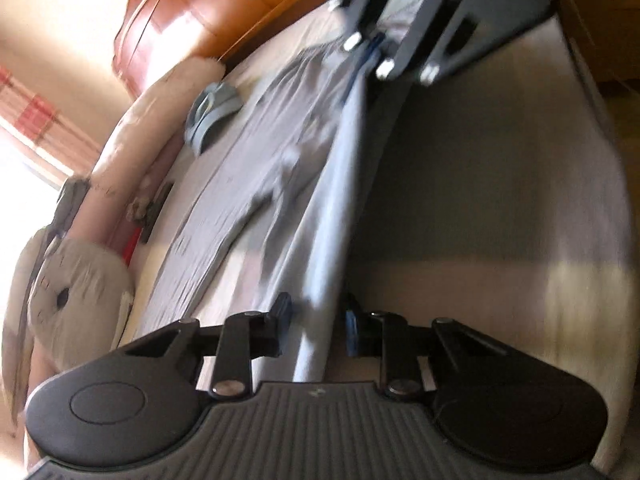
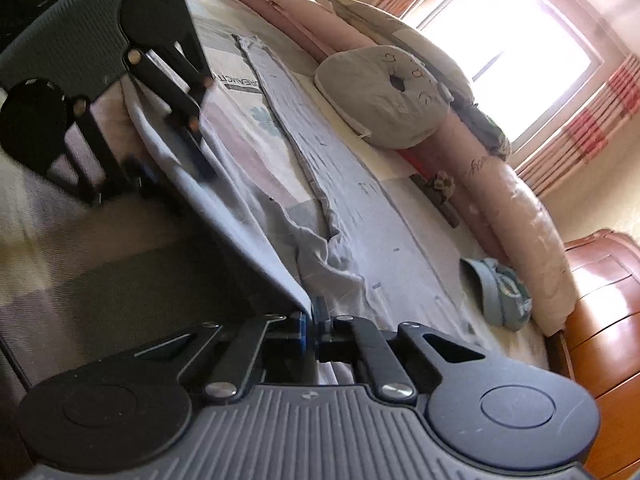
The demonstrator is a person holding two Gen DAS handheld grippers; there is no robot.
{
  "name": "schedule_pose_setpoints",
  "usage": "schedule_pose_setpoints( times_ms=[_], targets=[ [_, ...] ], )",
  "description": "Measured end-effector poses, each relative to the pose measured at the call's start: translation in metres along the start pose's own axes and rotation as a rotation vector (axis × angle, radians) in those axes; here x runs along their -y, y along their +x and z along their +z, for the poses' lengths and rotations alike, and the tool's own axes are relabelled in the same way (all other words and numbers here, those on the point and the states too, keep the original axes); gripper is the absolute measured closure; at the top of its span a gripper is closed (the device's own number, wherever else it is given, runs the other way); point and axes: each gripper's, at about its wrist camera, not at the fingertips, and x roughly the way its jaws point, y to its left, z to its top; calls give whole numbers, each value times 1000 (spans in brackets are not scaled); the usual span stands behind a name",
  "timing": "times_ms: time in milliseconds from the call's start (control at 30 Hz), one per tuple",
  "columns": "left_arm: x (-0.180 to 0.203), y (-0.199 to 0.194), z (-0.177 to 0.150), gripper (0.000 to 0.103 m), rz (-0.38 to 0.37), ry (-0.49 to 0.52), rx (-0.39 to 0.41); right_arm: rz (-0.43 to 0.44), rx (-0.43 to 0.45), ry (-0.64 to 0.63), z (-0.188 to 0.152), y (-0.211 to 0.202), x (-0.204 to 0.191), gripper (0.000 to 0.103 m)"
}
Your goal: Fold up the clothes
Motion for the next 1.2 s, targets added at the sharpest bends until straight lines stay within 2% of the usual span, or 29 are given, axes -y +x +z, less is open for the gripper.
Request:
schedule_pose_setpoints(
  times_ms=[67,133,300,500,567,667,733,767,800,900,1000,1100,1200],
  targets=[
    [-7,-3,-6,101,-7,-34,-26,33,-7,22,-1,-2,3,100],
    [-14,-11,-7,103,-41,-79,-31,93,-16,51,-1,-5,8,100],
    [-20,-35,-5,103,-155,-139,-23,256,-37,73,-6,-16,19,100],
    [-10,-46,-4,103,-352,-183,-63,445,-110,67,-20,-25,19,101],
    [-3,-46,-6,103,-399,-194,-79,483,-143,69,-25,-24,14,100],
    [-1,-45,-9,103,-429,-229,-100,516,-169,99,-31,-23,12,99],
    [-9,-45,-10,103,-448,-272,-112,536,-181,157,-31,-22,17,97],
    [-14,-47,-11,102,-462,-301,-116,545,-187,195,-32,-22,21,91],
    [-19,-48,-13,98,-480,-324,-122,567,-197,245,-34,-24,26,90],
    [-33,-57,-19,95,-541,-374,-146,563,-216,378,-47,-34,43,88],
    [-46,-69,-30,94,-551,-417,-155,529,-245,546,-68,-45,64,88],
    [-65,-71,-39,93,-480,-484,-161,453,-274,761,-96,-54,87,83],
    [-87,-62,-45,87,-400,-635,-145,331,-270,1018,-131,-57,108,75]
  ],
)
